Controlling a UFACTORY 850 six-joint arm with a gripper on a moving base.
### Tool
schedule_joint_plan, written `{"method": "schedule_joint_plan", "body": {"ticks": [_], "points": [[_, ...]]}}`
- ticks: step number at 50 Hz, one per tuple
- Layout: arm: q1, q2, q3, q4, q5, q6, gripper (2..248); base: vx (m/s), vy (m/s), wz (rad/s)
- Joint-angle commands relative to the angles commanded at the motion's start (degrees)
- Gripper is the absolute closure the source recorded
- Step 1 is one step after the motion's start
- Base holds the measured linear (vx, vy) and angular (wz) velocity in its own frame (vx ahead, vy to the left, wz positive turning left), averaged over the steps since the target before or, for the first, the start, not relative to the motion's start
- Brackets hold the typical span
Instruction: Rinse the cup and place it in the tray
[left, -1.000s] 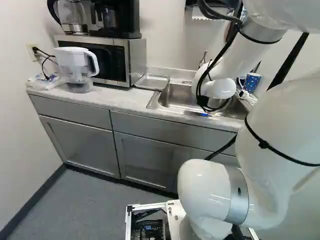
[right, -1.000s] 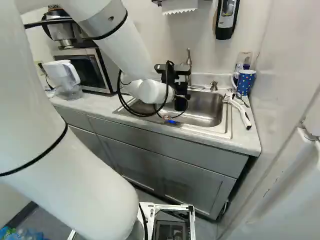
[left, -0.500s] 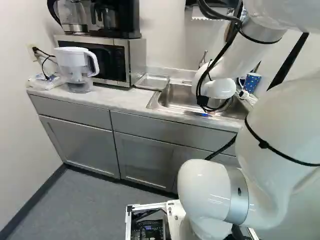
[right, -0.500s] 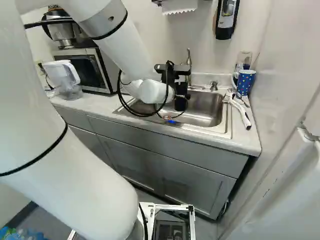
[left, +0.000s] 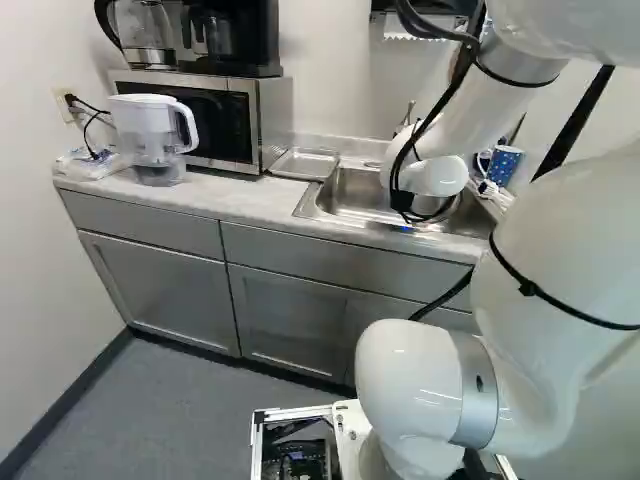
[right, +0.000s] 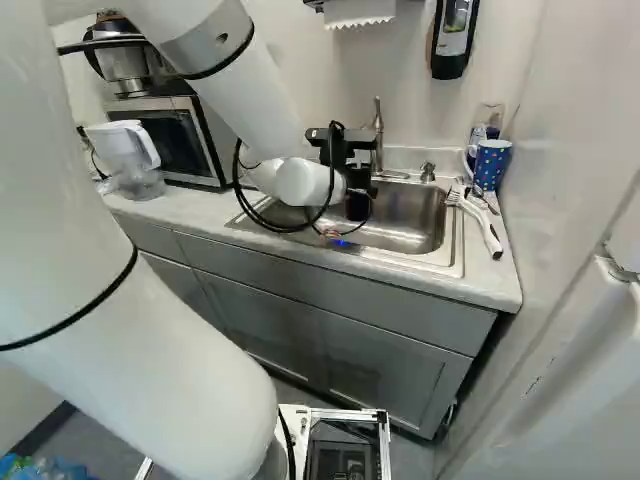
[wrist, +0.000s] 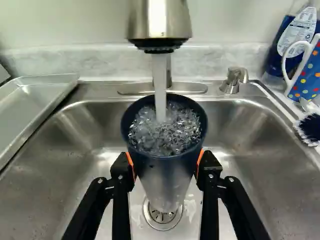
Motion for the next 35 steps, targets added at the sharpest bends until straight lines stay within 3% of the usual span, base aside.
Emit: {"method": "schedule_joint_plan", "body": {"ticks": [35], "points": [[6.9,0.7,0.7,0.0,0.0,0.0,125,0.000,0.000,0.000]]}}
